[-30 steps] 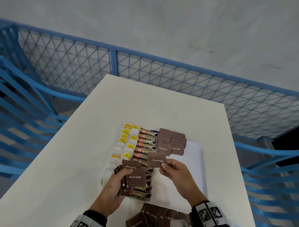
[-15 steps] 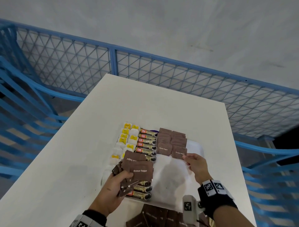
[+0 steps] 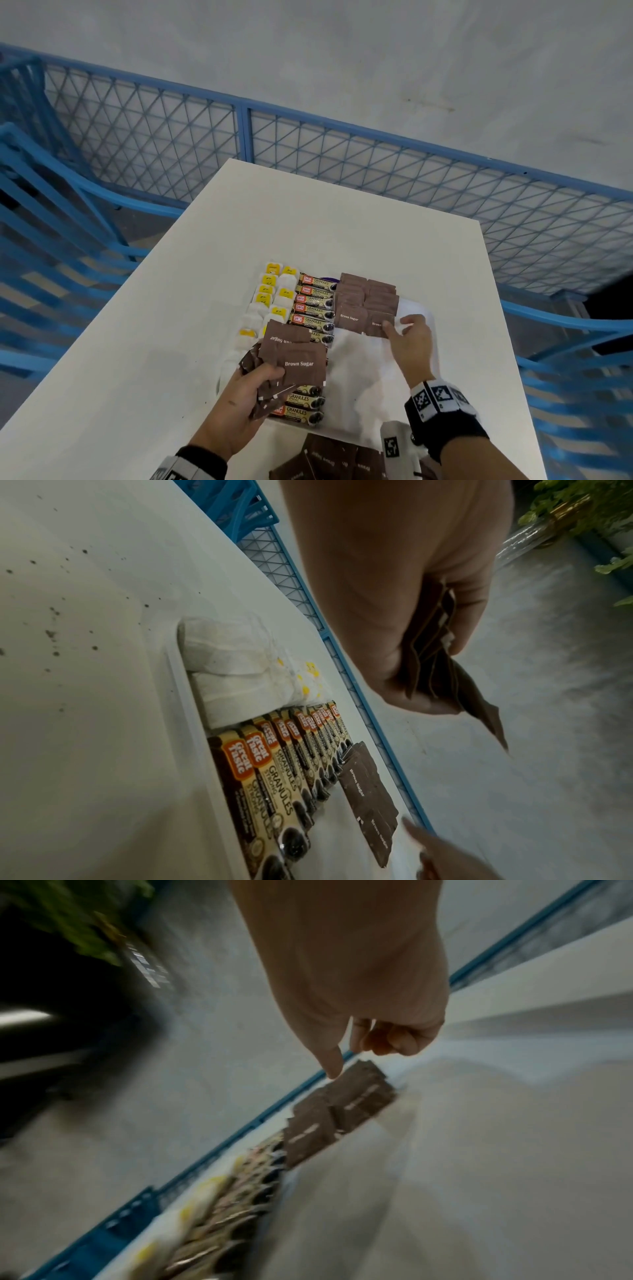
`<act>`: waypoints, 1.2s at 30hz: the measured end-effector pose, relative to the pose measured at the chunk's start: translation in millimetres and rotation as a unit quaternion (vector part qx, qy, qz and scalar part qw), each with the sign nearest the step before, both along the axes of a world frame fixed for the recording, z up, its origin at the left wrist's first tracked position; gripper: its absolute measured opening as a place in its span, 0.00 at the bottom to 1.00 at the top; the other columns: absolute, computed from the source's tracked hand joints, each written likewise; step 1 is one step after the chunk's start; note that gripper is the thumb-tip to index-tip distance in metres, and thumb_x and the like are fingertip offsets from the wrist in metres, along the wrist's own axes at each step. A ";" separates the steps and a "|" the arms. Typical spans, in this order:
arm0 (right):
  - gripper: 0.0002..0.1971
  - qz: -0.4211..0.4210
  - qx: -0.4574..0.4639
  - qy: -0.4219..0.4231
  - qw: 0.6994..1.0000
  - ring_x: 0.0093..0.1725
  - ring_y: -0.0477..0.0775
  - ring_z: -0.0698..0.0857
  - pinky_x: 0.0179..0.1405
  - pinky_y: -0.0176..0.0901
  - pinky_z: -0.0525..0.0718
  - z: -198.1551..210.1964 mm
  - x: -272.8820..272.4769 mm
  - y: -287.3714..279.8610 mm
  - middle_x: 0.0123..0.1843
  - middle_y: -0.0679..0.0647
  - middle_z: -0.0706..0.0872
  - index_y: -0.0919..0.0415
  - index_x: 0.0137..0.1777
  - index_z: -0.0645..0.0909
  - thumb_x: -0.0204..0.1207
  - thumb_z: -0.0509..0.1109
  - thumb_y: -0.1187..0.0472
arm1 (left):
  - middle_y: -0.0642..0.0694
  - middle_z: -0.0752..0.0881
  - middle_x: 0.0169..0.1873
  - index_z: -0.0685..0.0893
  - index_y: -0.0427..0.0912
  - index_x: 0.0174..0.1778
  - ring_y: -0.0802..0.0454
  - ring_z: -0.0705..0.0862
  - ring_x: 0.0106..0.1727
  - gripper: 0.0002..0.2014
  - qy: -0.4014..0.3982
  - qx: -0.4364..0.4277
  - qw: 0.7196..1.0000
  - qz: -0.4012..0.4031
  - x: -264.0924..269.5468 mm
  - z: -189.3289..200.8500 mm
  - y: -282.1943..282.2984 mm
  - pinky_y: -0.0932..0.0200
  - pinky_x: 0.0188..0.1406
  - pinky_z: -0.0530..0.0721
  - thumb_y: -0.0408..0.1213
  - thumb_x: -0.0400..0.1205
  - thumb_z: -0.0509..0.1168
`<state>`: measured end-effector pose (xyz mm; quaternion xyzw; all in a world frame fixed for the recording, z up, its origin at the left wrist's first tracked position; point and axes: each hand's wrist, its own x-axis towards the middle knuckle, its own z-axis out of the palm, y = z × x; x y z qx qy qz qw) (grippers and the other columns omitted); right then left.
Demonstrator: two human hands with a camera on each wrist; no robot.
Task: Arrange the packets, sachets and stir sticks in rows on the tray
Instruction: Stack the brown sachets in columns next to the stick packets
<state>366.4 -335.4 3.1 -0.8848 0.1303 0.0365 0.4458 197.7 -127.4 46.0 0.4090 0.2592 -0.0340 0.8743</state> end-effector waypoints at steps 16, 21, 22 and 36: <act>0.04 0.354 0.198 0.108 0.908 0.29 0.38 0.80 0.28 0.29 0.76 63.3 -95.3 51.3 0.35 0.47 0.84 0.55 0.43 0.79 0.75 0.72 0.60 | 0.32 0.88 0.53 0.85 0.38 0.59 0.42 0.89 0.48 0.16 -0.026 -0.014 1.000 -0.008 -1.9 9.3 -4.7 0.56 0.39 0.89 0.35 0.77 0.62; 0.02 0.344 0.241 0.117 0.900 0.29 0.47 0.81 0.28 0.35 0.80 65.1 -91.5 41.4 0.33 0.54 0.84 0.62 0.46 0.82 0.75 0.71 0.65 | 0.35 0.90 0.51 0.85 0.41 0.58 0.43 0.90 0.47 0.13 -0.008 0.005 1.000 0.009 -1.4 8.6 -5.4 0.55 0.38 0.88 0.34 0.80 0.61; 0.02 0.331 0.253 0.118 0.901 0.29 0.48 0.81 0.29 0.36 0.80 65.4 -89.3 38.1 0.33 0.56 0.84 0.64 0.47 0.82 0.75 0.71 0.66 | 0.36 0.90 0.49 0.85 0.42 0.58 0.44 0.90 0.46 0.12 -0.003 0.013 1.000 0.013 -1.4 8.7 -4.9 0.55 0.38 0.87 0.34 0.80 0.62; 0.07 0.086 0.112 0.094 0.986 0.36 0.52 0.82 0.37 0.38 0.78 -12.0 -15.7 9.0 0.38 0.57 0.85 0.58 0.39 0.79 0.71 0.75 0.67 | 0.33 0.88 0.53 0.82 0.42 0.64 0.35 0.86 0.57 0.16 0.034 0.009 0.998 0.043 -1.3 -1.3 0.7 0.51 0.44 0.83 0.33 0.80 0.63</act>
